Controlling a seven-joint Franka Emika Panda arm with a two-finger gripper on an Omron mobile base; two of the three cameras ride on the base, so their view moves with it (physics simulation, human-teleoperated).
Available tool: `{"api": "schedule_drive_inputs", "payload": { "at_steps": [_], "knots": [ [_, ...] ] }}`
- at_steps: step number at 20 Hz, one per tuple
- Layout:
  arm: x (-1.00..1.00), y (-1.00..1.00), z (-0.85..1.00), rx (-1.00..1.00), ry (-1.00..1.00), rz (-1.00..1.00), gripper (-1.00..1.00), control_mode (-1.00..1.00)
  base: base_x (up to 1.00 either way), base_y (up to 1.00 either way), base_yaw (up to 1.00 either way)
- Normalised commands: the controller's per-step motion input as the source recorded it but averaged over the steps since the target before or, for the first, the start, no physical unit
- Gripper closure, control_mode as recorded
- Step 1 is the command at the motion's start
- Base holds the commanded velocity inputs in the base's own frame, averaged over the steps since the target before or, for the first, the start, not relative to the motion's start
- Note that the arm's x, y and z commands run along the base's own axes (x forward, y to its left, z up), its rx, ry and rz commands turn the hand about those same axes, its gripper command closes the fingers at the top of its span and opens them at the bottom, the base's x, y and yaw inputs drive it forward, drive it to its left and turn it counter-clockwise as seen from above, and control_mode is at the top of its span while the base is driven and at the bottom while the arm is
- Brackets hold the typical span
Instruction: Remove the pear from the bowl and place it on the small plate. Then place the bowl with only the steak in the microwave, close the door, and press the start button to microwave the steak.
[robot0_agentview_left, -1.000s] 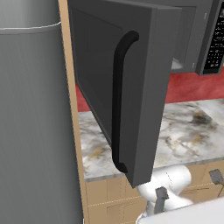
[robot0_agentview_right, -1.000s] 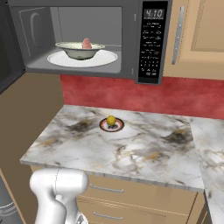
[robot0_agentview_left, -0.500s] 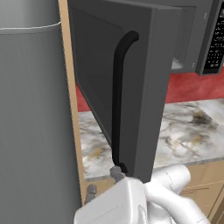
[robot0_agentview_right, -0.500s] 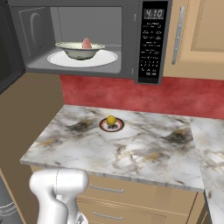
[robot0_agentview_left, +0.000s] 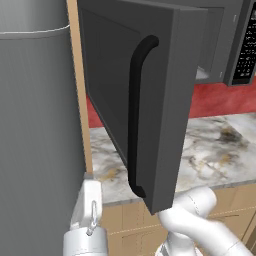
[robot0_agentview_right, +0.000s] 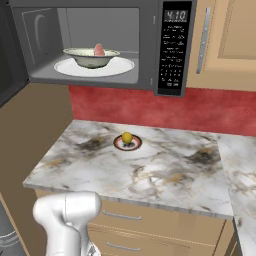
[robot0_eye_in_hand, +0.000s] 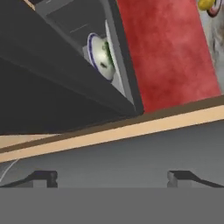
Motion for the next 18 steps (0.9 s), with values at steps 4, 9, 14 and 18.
{"api": "schedule_drive_inputs", "payload": {
  "at_steps": [4, 9, 14, 18],
  "knots": [
    [0.0, -0.62, 0.03, -0.04, 0.0, -0.25, -1.0, -1.0, 0.0, 0.0, 0.0],
    [0.02, -0.99, 0.27, 0.0, 0.0, -0.19, -1.0, -1.0, 0.0, 0.0, 0.0],
    [0.16, -1.0, 0.57, 0.03, 0.05, -0.15, -1.0, -1.0, 0.0, 0.0, 0.0],
    [0.3, -1.0, 0.62, 0.03, 0.1, -0.11, -1.0, -1.0, 0.0, 0.0, 0.0]
  ]
}}
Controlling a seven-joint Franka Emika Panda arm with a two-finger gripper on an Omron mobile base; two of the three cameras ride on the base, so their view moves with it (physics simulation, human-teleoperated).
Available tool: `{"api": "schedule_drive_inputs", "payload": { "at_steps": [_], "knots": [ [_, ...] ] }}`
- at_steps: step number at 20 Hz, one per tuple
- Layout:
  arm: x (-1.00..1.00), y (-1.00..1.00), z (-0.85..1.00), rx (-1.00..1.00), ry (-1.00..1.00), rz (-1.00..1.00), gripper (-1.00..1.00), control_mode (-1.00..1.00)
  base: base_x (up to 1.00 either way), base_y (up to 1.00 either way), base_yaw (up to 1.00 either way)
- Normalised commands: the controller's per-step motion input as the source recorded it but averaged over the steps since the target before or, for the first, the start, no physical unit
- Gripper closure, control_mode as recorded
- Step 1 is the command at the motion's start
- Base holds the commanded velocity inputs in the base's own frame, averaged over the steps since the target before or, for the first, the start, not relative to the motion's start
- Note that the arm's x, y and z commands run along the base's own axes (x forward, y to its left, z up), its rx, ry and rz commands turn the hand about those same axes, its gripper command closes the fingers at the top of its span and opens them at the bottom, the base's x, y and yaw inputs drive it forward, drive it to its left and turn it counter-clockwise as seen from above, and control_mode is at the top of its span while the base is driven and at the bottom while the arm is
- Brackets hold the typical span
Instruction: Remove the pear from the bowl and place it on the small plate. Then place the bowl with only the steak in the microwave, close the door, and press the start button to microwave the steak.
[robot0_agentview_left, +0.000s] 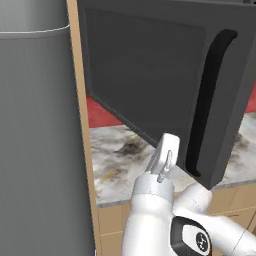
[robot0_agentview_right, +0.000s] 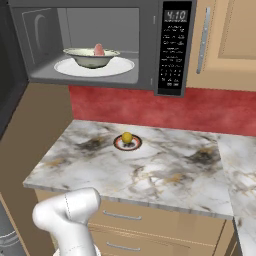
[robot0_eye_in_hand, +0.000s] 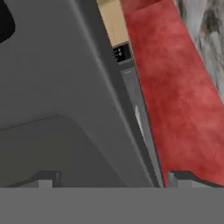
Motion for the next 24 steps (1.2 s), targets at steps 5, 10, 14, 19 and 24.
{"api": "schedule_drive_inputs", "payload": {
  "at_steps": [5, 10, 14, 19, 24],
  "knots": [
    [0.35, -1.0, 0.45, 0.04, 0.09, -0.05, -1.0, -1.0, 0.0, 0.0, 0.0],
    [0.6, -1.0, 0.14, 0.08, 0.07, 0.0, -1.0, -1.0, 0.0, 0.0, 0.0],
    [0.96, -0.89, 0.0, 0.08, 0.05, 0.02, -1.0, -1.0, 0.0, 0.0, 0.0],
    [1.0, -0.68, 0.13, 0.07, 0.15, 0.03, -1.0, -1.0, 0.0, 0.0, 0.0],
    [0.99, -0.54, 0.03, 0.06, 0.1, 0.03, -1.0, -1.0, 0.0, 0.0, 0.0]
  ]
}}
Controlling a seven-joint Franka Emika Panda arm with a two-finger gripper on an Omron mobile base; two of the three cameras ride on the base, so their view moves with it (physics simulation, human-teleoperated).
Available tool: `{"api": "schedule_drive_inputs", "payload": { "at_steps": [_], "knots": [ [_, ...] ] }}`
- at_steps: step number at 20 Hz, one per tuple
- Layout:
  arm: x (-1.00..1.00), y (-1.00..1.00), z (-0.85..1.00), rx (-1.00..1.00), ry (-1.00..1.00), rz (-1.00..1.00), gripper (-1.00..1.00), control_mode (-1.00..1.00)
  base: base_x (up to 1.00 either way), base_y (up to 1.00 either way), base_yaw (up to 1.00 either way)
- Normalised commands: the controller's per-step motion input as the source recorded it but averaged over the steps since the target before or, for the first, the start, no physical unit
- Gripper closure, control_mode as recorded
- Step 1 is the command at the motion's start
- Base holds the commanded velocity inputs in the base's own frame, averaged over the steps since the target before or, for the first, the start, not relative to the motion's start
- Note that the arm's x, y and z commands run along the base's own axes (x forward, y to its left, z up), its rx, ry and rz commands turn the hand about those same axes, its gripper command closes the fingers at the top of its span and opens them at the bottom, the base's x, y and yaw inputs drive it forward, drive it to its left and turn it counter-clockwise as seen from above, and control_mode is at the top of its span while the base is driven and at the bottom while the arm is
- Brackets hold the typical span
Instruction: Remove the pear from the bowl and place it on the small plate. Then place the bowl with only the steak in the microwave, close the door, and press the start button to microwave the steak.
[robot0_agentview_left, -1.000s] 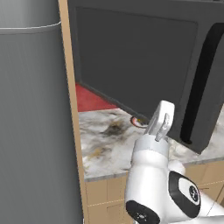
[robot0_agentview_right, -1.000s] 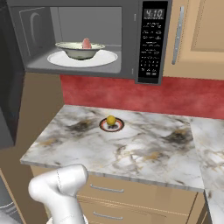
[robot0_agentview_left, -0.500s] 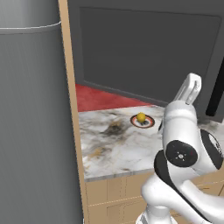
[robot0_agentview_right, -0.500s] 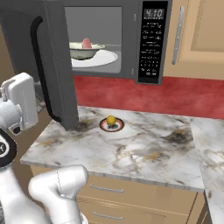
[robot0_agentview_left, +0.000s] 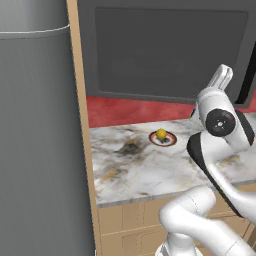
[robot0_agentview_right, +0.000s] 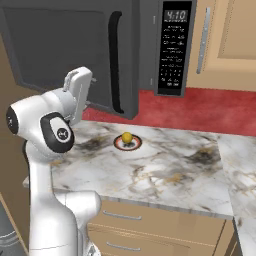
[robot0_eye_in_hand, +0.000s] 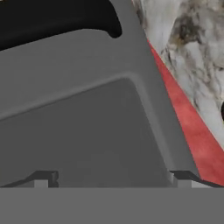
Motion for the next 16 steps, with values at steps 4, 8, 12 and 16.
{"api": "schedule_drive_inputs", "payload": {
  "at_steps": [4, 8, 12, 16],
  "knots": [
    [1.0, -0.23, 0.03, 0.07, 0.08, 0.07, -1.0, -1.0, 0.0, 0.0, 0.0],
    [0.99, -0.2, 0.09, 0.07, 0.1, 0.08, -1.0, -1.0, 0.0, 0.0, 0.0],
    [0.77, -0.29, 0.29, 0.06, 0.07, 0.07, -1.0, -1.0, 0.0, 0.0, 0.0],
    [0.41, -0.24, 0.14, 0.05, 0.01, 0.07, -1.0, -1.0, 0.0, 0.0, 0.0]
  ]
}}
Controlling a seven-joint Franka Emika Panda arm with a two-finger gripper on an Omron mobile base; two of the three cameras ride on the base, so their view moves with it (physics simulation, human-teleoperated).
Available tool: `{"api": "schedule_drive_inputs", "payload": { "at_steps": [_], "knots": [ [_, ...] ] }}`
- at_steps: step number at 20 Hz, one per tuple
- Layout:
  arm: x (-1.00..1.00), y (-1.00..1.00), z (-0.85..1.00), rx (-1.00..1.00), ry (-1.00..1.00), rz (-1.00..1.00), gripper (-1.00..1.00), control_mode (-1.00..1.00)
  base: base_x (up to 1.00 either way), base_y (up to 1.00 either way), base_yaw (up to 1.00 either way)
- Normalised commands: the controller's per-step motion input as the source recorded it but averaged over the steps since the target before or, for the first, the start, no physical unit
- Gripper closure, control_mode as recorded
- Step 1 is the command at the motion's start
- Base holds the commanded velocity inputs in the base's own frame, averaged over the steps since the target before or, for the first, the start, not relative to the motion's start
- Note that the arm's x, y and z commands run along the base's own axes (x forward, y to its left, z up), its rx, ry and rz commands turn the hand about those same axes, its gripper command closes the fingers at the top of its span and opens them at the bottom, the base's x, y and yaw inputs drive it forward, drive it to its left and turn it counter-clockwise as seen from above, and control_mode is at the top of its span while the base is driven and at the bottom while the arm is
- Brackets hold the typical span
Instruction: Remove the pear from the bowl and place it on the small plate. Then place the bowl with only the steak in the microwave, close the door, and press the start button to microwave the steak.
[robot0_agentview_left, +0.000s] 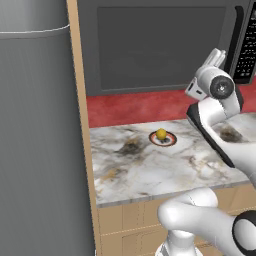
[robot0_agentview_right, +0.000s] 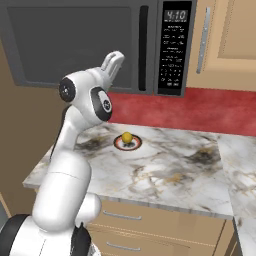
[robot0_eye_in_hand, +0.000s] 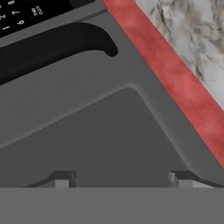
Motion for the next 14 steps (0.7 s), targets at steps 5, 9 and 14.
{"api": "schedule_drive_inputs", "payload": {
  "at_steps": [5, 9, 14],
  "knots": [
    [0.03, -0.18, 0.0, 0.03, 0.0, 0.09, -1.0, -1.0, 0.0, 0.0, 0.0],
    [-0.82, -0.23, 0.2, 0.03, -0.06, 0.08, -1.0, -1.0, 0.0, 0.0, 0.0],
    [-1.0, -0.36, 0.55, 0.06, -0.07, 0.04, -1.0, -1.0, 0.0, 0.0, 0.0]
  ]
}}
